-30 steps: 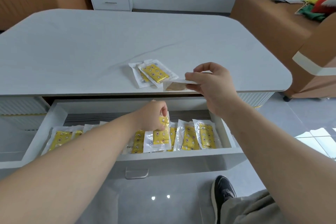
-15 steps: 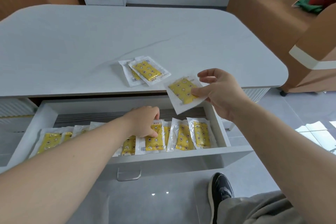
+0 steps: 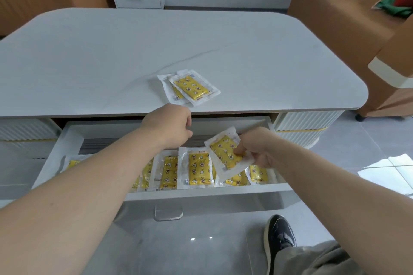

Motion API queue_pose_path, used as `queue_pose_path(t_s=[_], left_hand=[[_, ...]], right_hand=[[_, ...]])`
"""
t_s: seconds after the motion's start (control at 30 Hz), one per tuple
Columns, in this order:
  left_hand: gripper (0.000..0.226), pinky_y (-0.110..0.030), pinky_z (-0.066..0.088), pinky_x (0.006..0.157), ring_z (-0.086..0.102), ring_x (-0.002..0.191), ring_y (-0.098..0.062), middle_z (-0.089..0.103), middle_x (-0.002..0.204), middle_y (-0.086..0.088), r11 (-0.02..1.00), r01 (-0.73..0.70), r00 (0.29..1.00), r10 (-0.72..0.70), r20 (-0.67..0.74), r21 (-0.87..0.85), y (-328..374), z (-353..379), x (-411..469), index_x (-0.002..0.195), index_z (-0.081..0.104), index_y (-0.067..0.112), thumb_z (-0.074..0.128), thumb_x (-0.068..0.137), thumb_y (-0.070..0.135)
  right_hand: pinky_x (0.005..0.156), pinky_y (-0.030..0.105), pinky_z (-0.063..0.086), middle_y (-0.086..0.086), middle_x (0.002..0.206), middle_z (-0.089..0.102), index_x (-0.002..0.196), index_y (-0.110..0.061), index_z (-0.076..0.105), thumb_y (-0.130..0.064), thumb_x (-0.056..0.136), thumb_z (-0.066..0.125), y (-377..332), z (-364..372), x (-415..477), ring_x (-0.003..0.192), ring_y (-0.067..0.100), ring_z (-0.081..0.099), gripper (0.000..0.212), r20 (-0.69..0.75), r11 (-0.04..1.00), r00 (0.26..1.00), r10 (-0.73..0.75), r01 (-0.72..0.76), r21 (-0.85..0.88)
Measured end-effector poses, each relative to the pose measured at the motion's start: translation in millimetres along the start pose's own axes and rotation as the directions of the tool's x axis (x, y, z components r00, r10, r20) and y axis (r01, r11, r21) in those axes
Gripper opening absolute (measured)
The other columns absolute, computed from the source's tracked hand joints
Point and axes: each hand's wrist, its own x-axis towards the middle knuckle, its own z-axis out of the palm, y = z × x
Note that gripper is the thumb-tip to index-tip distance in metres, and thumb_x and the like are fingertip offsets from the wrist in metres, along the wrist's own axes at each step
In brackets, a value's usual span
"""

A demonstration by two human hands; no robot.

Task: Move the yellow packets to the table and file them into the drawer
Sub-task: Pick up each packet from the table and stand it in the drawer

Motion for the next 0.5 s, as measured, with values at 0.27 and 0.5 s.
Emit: queue_pose_path(t_s=[0.27,0.5], left_hand=[[0.011,-0.035,0.054,0.072,0.061,0.086,-0.021,0.065,0.091,0.003,0.973,0.045,0.952,-0.109,-0.284,-0.225,-11.4,-12.1,-1.8,0.101,0.06,0.023,0.065,0.093,0.029],[0.01,-0.036,0.055,0.073,0.062,0.086,-0.022,0.065,0.094,0.002,0.971,0.051,0.926,-0.134,-0.354,-0.234,-18.9,-16.3,0.5,0.1,0.061,0.022,0.065,0.092,0.027]], right_hand=[[0.063,0.038,0.065,0.018,0.089,0.074,0.111,0.0,0.057,-0.004,0.089,0.07,15.9,40.4,-7.9,0.069,0.027,0.075,0.026,-0.084,0.826,0.981,-0.173,0.098,-0.555],[0.064,0.03,0.053,0.005,0.092,0.058,0.142,0.0,0.031,-0.025,0.089,0.073,7.2,44.8,-15.1,0.085,0.02,0.063,0.072,-0.053,0.502,0.969,-0.242,0.078,-0.861]])
